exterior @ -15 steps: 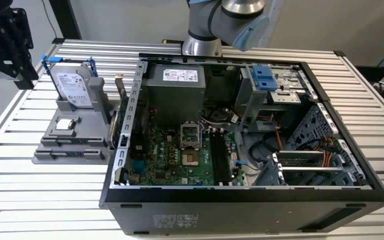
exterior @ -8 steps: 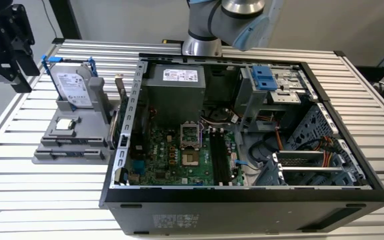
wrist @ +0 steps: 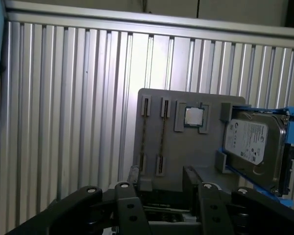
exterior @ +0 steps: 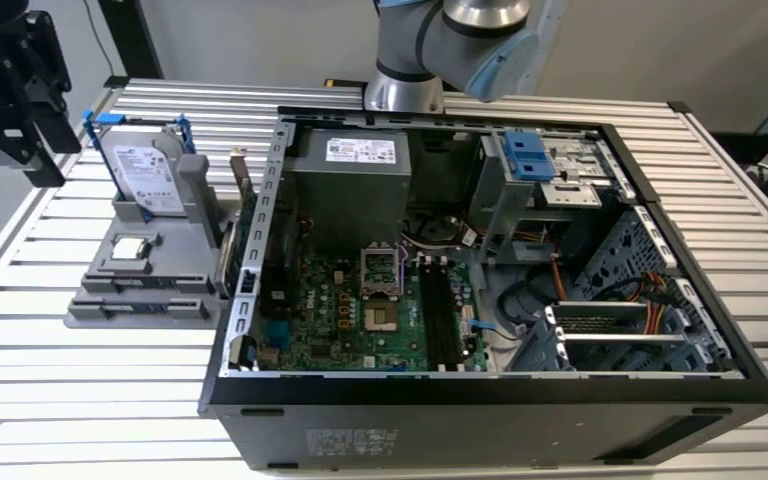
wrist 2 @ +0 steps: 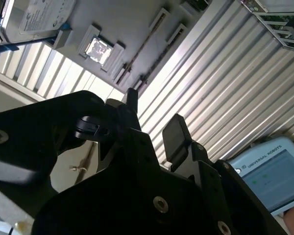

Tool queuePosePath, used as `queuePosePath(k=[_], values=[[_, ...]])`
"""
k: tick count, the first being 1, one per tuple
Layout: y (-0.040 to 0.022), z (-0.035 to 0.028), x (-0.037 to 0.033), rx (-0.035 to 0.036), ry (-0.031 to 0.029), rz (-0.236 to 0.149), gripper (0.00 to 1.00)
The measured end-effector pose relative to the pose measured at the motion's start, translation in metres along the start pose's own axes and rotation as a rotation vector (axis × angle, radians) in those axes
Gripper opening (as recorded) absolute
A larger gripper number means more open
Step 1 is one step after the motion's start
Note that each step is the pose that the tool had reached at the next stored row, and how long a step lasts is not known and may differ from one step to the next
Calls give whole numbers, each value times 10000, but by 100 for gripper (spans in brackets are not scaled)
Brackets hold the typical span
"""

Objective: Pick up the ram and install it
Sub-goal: 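Pick up the ram and move it above insertion slot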

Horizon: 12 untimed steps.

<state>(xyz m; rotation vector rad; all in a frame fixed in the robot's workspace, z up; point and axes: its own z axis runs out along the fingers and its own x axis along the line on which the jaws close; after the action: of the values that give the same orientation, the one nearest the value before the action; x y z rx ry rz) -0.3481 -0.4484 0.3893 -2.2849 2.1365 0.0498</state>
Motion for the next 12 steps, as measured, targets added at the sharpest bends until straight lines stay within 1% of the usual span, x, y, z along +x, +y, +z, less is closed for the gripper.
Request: queuePosePath(k=[3,10,12], values=[[-4,33,-3,2,0,46,100],[-4,39,-4,2,0,57,100],[-7,50,-4,4,-2,59,100]])
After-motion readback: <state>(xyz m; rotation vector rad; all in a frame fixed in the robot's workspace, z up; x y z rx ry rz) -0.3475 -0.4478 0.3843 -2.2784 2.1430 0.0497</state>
